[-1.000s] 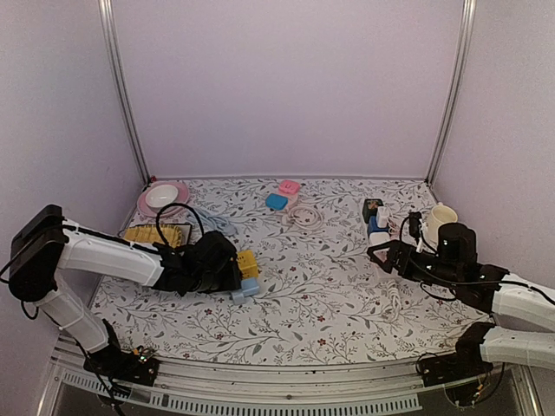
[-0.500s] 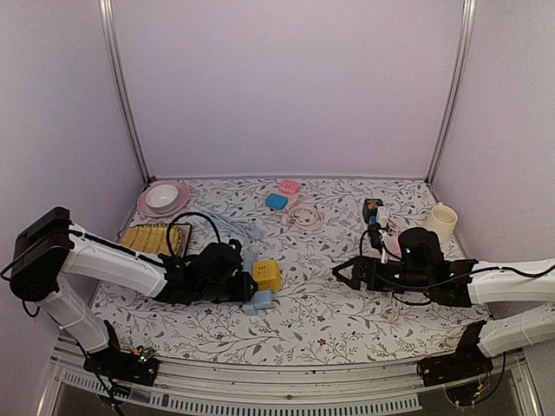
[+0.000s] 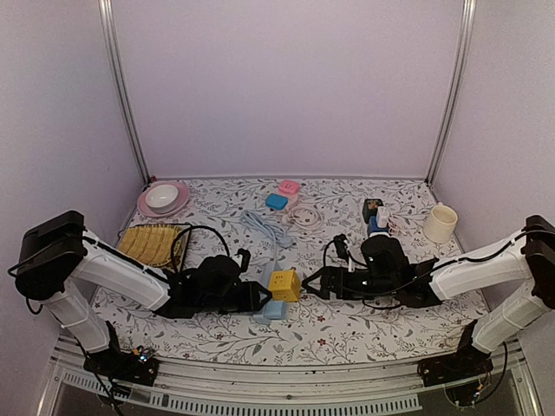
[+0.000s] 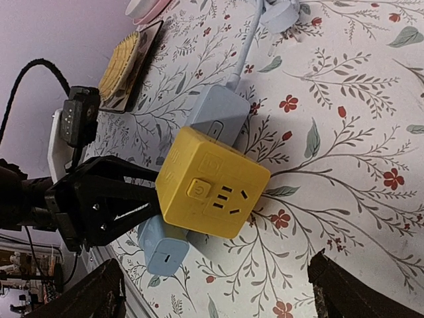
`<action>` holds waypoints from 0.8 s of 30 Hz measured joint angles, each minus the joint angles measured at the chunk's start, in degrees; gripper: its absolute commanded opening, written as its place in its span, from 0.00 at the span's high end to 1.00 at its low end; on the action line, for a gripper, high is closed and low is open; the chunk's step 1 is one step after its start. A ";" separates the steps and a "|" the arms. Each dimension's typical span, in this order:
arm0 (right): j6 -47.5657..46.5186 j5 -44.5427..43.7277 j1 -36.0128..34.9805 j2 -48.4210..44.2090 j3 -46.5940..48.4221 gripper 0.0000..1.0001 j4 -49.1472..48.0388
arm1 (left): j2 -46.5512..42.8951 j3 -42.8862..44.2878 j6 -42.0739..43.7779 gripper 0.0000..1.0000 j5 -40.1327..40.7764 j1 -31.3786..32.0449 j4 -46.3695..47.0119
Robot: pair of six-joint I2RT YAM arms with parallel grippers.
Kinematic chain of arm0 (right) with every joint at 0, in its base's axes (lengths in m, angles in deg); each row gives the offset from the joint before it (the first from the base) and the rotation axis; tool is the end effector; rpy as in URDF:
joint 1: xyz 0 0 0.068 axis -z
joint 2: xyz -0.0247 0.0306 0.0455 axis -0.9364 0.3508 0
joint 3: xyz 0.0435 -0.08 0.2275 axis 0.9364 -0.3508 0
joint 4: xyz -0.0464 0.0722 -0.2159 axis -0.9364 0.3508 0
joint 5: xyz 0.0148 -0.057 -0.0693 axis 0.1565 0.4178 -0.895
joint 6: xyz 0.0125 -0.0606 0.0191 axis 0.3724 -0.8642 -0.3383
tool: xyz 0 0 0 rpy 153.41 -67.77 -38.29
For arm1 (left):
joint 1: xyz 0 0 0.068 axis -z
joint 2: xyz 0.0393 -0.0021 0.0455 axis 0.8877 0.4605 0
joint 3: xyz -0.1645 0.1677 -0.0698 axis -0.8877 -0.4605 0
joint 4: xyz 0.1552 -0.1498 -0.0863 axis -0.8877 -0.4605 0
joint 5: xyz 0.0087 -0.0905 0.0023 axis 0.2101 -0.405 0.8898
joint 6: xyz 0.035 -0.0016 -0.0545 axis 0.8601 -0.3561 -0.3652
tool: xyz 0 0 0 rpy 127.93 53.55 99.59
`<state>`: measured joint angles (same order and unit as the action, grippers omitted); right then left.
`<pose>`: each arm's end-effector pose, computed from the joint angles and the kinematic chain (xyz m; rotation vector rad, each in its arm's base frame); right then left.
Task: Pull the plug off the socket
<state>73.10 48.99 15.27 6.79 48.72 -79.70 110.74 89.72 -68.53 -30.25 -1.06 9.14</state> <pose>0.1553 0.2277 0.1547 -0.2887 2.3373 1.1050 0.1437 -0.2527 0.1162 0.0634 2.4301 -0.9141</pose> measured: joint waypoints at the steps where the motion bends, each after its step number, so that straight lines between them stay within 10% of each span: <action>1: 0.48 0.26 -0.20 1.07 0.24 0.01 -0.90 | 0.00 -0.46 -0.31 0.65 0.02 0.00 0.85; 24: 8.44 1.36 -2.40 14.29 5.90 0.01 -10.36 | -1.07 -4.50 -4.68 0.50 3.08 0.87 4.42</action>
<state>81.54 50.34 12.86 21.08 54.62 -90.06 109.67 85.22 -73.21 -27.16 -0.19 13.56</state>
